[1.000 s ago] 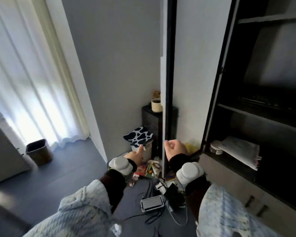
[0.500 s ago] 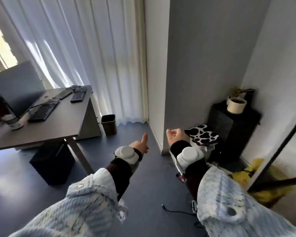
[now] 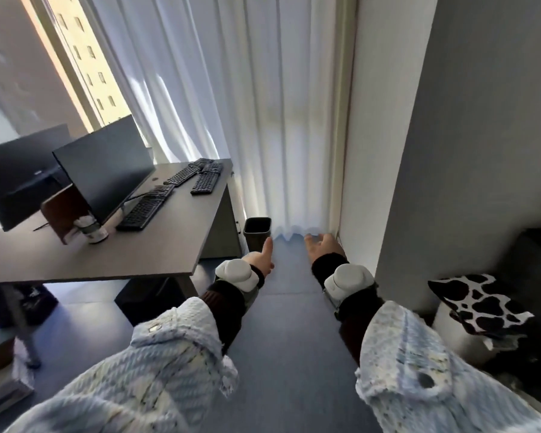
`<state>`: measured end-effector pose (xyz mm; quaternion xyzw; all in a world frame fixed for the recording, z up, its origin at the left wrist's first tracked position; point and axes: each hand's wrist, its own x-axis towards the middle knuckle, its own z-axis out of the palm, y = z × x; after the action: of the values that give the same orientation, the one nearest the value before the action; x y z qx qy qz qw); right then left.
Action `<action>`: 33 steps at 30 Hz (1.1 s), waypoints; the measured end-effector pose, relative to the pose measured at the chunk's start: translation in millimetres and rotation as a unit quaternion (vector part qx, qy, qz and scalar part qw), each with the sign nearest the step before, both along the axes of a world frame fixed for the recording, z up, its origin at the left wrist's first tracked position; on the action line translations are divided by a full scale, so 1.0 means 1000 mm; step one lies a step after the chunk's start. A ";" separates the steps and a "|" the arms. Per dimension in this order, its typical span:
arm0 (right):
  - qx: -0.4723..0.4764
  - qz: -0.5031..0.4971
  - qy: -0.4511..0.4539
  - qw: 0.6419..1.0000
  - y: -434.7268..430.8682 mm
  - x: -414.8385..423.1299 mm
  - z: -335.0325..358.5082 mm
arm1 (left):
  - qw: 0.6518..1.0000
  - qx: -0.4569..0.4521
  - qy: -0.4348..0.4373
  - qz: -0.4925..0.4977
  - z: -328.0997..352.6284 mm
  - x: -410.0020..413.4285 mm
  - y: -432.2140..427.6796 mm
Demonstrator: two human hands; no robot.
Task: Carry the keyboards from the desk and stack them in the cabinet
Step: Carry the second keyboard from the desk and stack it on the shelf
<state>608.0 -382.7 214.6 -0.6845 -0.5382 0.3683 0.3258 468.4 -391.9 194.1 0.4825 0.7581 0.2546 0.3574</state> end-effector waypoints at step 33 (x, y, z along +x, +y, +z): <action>0.018 0.082 -0.028 0.996 0.536 -0.201 0.004 | 0.993 0.005 -0.073 0.089 -0.021 -0.200 0.538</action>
<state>407.4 153.4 218.5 -0.6422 -0.6082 0.3646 0.2911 268.8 146.6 173.6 0.3947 0.7685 0.3242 0.3853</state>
